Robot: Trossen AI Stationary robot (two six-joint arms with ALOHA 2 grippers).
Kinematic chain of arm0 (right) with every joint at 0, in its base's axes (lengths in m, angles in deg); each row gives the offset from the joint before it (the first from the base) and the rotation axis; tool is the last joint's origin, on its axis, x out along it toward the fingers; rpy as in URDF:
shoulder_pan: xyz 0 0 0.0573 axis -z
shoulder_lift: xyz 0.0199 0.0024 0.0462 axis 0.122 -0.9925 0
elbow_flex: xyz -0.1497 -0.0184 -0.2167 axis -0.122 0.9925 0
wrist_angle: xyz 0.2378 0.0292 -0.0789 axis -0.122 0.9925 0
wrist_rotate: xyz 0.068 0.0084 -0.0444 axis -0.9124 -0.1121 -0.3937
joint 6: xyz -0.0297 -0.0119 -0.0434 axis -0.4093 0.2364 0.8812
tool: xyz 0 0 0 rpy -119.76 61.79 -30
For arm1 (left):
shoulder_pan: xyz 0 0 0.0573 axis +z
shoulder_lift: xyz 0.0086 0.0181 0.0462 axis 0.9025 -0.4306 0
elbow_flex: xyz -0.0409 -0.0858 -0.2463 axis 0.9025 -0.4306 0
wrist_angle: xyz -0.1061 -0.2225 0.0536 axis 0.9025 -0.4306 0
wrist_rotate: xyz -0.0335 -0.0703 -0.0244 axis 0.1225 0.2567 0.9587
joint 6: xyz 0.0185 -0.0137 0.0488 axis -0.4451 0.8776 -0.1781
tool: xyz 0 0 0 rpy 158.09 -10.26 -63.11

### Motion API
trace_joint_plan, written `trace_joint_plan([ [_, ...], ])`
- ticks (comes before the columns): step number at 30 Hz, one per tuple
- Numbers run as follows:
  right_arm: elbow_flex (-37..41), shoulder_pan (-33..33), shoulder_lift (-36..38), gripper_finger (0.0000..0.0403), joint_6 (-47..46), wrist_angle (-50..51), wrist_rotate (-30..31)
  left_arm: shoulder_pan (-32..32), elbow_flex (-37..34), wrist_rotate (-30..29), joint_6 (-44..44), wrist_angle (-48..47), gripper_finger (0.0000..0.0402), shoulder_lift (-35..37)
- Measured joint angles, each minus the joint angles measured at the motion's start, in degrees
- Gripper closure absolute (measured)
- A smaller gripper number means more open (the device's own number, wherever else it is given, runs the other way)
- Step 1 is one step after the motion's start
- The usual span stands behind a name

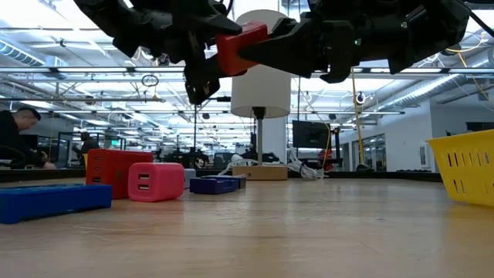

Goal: Pick & Place Office items
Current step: Put the top red charger adapter into the bottom yellow bin

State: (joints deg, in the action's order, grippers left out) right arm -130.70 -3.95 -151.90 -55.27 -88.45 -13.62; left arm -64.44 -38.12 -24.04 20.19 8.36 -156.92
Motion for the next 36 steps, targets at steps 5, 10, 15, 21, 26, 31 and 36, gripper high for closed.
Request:
trace_joint_plan([
  [5, 0.04, -0.02, 0.00, 0.0235, 0.41, 0.30, -0.10, 0.02, -0.04, 0.48, 0.07, -0.43, 0.0171, 0.00],
  [10, 0.09, -0.02, -0.04, 0.0267, 0.88, 0.37, -0.19, 0.27, -0.04, 0.61, 0.02, -1.05, 0.0171, 0.04],
  [15, 0.09, -0.02, 0.07, 0.0272, 0.78, 0.39, 0.08, 1.83, -0.04, 3.09, -1.29, -1.24, 0.0177, 0.04],
  [21, 0.07, -0.04, 3.66, 0.0275, -6.14, 4.06, -0.25, 6.39, -0.16, 15.89, -0.81, -1.58, 0.0135, 0.10],
  [26, 0.07, -0.03, 8.09, 0.0286, -10.16, 10.61, -0.42, 7.72, -0.15, 15.44, 0.07, -1.18, 0.0105, 0.07],
  [31, 0.09, -0.02, 11.54, 0.0288, -14.61, 16.26, -0.42, 7.75, -0.16, 12.41, -2.50, -1.13, 0.0087, 0.33],
  [36, 0.04, -0.06, 15.18, 0.0287, -19.20, 18.71, -5.44, 5.32, -0.99, 2.98, -7.09, -4.74, 0.0078, 4.75],
])
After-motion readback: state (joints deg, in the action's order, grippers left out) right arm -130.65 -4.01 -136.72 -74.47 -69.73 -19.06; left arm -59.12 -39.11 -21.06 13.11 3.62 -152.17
